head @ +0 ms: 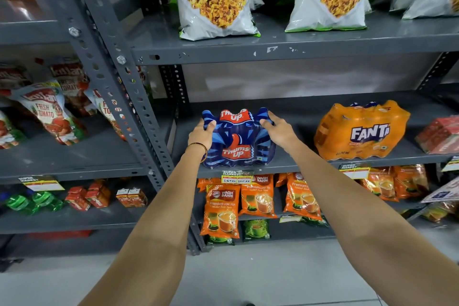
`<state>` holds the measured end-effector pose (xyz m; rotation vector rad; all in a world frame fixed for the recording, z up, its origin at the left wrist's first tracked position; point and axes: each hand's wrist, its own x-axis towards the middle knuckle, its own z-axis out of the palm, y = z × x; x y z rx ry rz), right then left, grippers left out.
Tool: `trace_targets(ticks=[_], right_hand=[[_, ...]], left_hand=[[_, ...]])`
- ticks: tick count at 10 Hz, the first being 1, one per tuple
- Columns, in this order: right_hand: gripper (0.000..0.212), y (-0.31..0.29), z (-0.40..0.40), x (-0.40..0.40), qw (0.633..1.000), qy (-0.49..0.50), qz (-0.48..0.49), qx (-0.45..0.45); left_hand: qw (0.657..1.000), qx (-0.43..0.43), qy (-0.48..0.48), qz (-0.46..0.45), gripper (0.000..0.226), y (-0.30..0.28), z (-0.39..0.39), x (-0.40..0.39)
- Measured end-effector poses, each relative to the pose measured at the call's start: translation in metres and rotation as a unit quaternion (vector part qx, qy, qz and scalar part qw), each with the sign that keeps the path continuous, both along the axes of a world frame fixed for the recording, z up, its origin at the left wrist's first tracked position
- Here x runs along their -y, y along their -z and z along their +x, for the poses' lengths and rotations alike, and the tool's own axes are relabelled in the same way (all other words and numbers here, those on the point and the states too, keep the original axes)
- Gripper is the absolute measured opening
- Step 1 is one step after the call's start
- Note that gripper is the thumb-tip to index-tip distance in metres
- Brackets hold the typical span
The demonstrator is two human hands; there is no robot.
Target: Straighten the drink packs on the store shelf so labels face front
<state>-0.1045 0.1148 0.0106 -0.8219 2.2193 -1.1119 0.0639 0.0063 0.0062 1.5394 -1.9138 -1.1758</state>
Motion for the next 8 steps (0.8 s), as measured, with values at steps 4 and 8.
trace_targets(ticks=[4,8], right_hand=[[0.053,0.0,0.0,-0.001,1.0,-0.005,0.003,0.0],[0.07,0.007,0.002,-0.016,0.989,0.012,0.008,-0.147]], left_hand=[[1.0,-0.006,-0.003,0.007,0.055,-0.005,0.0,-0.005],[0.973,0.142,-0.037,-0.179,0.069,-0.009,0.003,-0.027]])
